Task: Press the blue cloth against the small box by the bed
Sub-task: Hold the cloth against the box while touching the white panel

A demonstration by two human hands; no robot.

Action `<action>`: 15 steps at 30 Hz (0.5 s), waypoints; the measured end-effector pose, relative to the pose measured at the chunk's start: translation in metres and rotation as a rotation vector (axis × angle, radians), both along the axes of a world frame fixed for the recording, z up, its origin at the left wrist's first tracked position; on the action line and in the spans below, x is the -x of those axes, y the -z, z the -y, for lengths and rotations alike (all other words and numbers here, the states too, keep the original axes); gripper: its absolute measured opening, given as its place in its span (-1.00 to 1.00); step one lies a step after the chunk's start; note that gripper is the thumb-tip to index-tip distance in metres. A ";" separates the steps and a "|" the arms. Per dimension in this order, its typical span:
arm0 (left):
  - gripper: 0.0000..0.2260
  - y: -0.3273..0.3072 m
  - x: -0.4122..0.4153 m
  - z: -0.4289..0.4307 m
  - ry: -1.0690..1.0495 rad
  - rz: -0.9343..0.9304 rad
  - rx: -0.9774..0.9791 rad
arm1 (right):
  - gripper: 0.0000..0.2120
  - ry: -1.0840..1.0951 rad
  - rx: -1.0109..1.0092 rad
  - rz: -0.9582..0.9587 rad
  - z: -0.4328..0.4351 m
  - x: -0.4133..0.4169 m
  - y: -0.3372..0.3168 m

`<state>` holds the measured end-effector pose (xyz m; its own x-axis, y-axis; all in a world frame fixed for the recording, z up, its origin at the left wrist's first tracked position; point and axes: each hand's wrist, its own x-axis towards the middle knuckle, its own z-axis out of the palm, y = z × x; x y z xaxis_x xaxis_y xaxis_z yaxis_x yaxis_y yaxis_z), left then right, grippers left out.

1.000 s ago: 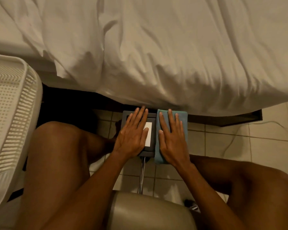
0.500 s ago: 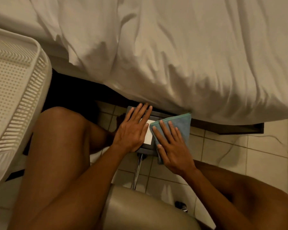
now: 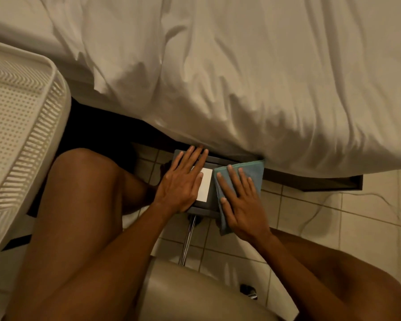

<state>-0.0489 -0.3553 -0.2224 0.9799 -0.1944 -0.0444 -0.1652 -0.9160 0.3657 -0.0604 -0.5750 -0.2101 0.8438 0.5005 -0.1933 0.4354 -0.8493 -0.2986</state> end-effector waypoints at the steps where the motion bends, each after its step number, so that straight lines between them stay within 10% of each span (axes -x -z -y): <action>1: -0.49 0.000 0.000 0.000 0.000 -0.001 0.001 | -0.43 0.102 -0.019 -0.012 -0.006 0.006 -0.001; 15: -0.49 0.003 0.000 0.003 -0.018 -0.016 -0.017 | -0.39 0.522 -0.104 0.046 -0.065 0.009 0.002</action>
<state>-0.0493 -0.3583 -0.2254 0.9824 -0.1760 -0.0630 -0.1431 -0.9247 0.3527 -0.0698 -0.5104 -0.2117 0.9922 0.0265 -0.1218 -0.0224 -0.9234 -0.3833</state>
